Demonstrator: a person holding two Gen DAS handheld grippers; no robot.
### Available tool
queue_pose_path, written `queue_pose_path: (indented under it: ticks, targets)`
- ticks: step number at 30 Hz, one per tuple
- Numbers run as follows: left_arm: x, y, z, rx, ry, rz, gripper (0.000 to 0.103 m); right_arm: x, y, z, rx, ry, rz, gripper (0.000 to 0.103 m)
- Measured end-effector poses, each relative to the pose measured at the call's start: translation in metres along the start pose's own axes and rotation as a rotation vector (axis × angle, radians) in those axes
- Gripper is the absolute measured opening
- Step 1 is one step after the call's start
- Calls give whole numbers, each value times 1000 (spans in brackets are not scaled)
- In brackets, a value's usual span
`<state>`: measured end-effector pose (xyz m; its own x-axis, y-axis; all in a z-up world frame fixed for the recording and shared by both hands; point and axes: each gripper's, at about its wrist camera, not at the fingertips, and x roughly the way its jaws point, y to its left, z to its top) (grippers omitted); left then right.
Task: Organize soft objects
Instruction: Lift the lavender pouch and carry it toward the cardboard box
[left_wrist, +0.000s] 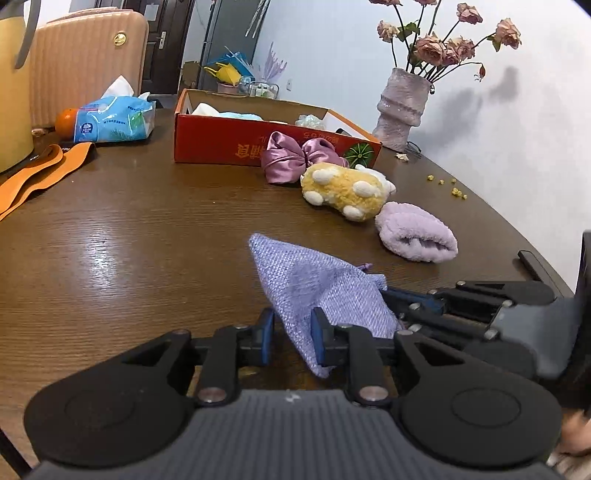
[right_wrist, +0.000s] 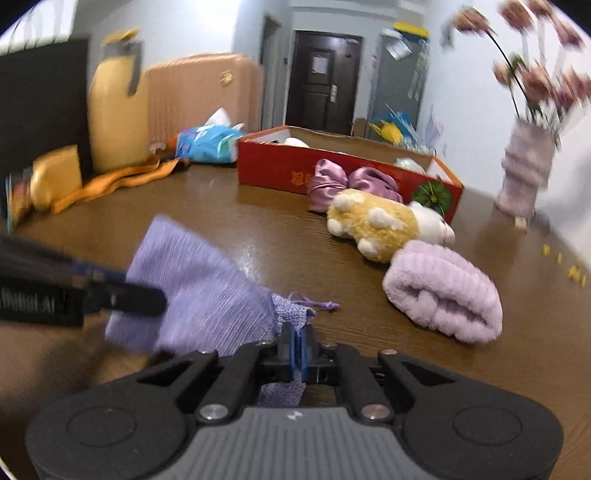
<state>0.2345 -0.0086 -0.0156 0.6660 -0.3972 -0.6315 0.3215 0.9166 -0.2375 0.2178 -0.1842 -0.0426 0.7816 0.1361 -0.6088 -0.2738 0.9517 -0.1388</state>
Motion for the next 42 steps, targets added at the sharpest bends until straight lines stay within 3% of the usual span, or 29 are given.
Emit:
queue_pose_path:
  ticks: [2,4,9,15,18,22,24,28,35,42]
  targets:
    - [-4,1,1,0,-14,1,32,2,13,-4,-94,-20,-56,3]
    - [-8,3,3,2,-26,1,42,1,16,-5,-110,-31,-69,4]
    - [-10,7,8,-12,-39,-8,42,-10,-20,3,107,-43,42,15]
    - [-1,11,6,-29,-13,-17,42,-11,-41,0,267,-43,138,18]
    - [-2,13,6,-29,-20,-16,28,-5,-44,-3,314,-24,142,22]
    - [-1,14,5,-27,-11,-13,15,3,-44,-6,347,1,153,19]
    - [0,15,4,-27,-4,-17,13,6,-42,-7,346,5,176,8]
    - [-1,14,4,-22,-9,-23,11,6,-34,-5,315,2,150,1]
    - [-8,10,23,-4,-59,-68,8,-10,-47,11,319,-79,103,0]
    - [-3,-3,91,60,-158,-81,8,-15,-78,67,267,-183,76,0]
